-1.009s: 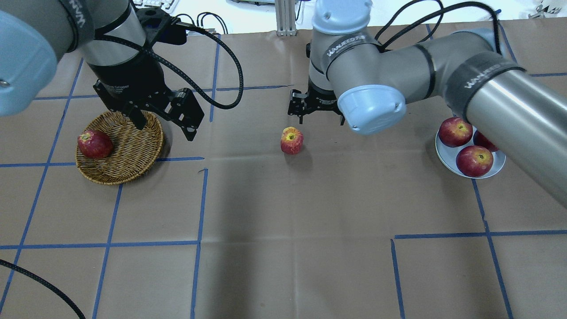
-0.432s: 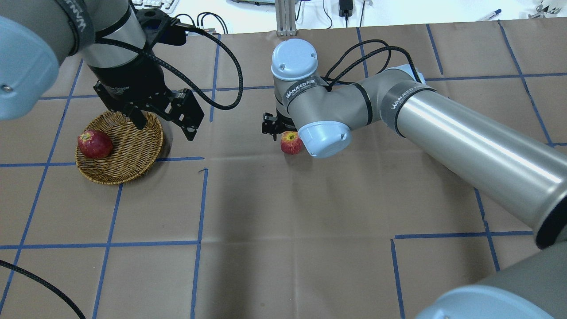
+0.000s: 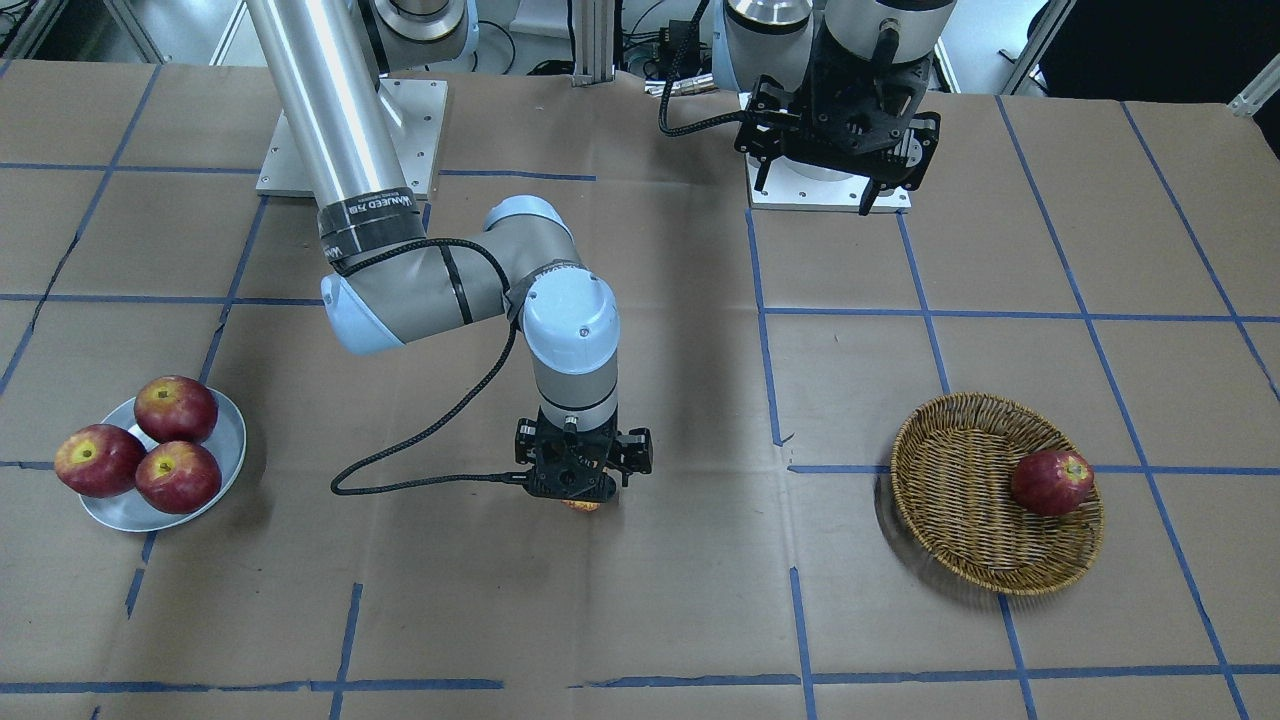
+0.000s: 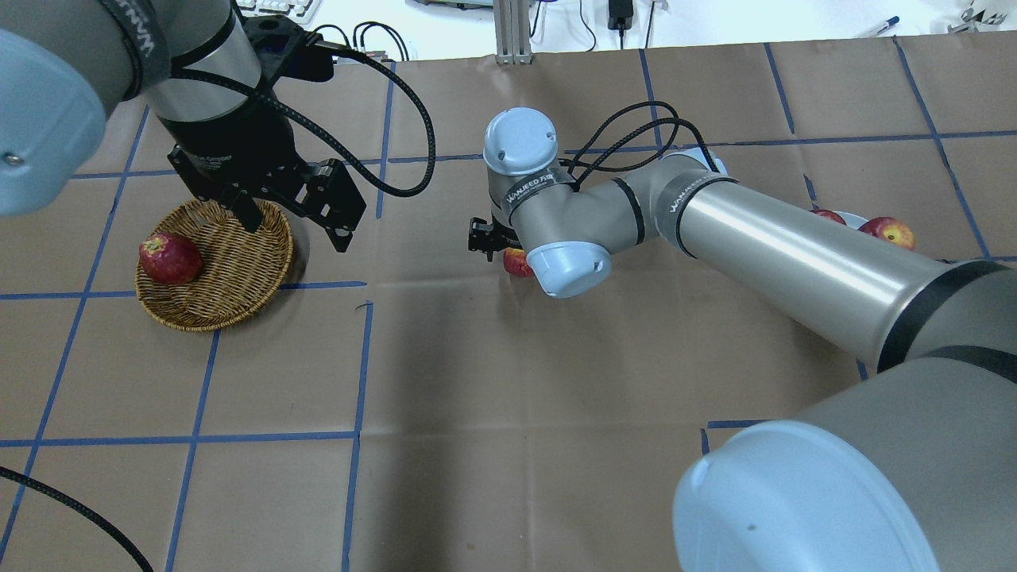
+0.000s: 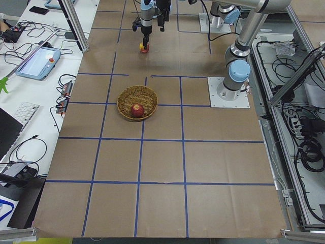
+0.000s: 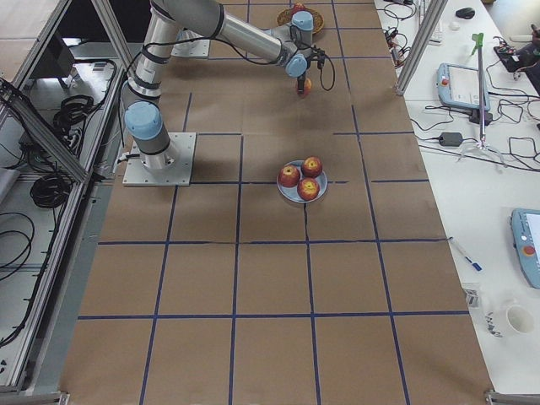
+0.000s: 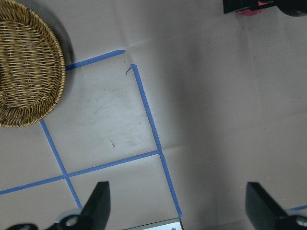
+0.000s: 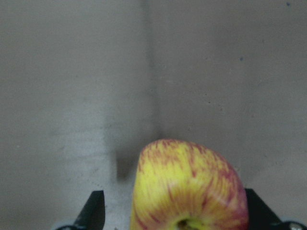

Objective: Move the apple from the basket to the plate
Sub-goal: 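Carry the apple with the right gripper onto the white plate, then open the right gripper to release the apple and lift away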

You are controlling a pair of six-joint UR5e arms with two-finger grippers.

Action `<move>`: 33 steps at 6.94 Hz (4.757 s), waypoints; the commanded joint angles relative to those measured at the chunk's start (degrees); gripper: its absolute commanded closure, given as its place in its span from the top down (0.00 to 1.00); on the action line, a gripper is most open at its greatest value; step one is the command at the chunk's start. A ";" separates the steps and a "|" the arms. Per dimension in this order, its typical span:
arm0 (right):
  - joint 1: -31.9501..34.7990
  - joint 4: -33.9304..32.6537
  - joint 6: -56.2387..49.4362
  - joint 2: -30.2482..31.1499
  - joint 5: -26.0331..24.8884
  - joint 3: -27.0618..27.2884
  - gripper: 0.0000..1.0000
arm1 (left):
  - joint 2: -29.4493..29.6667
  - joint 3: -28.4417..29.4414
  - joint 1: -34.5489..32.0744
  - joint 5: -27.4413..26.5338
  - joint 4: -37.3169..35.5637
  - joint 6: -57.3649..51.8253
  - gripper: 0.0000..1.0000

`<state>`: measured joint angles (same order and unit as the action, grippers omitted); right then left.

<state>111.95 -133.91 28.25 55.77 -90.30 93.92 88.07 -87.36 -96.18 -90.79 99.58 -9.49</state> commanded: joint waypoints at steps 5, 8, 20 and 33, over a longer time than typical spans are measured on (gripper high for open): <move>-0.42 -1.26 -0.21 0.74 -0.66 -0.41 0.55 | 0.00 0.08 0.03 0.00 0.00 -0.09 0.99; -4.35 7.12 -2.48 9.14 -0.75 -0.06 0.54 | 0.00 -0.01 0.03 0.09 0.00 0.00 0.99; -47.53 14.83 -55.94 17.28 -0.31 10.23 0.54 | -0.09 -0.01 -0.06 0.18 -0.09 0.35 0.99; -28.49 44.53 -37.00 33.26 1.54 -1.56 1.00 | 0.00 0.08 -0.06 0.35 -0.18 0.44 0.99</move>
<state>78.47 -90.07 -14.59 87.37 -88.38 92.00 88.06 -87.28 -96.24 -90.45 99.41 -9.06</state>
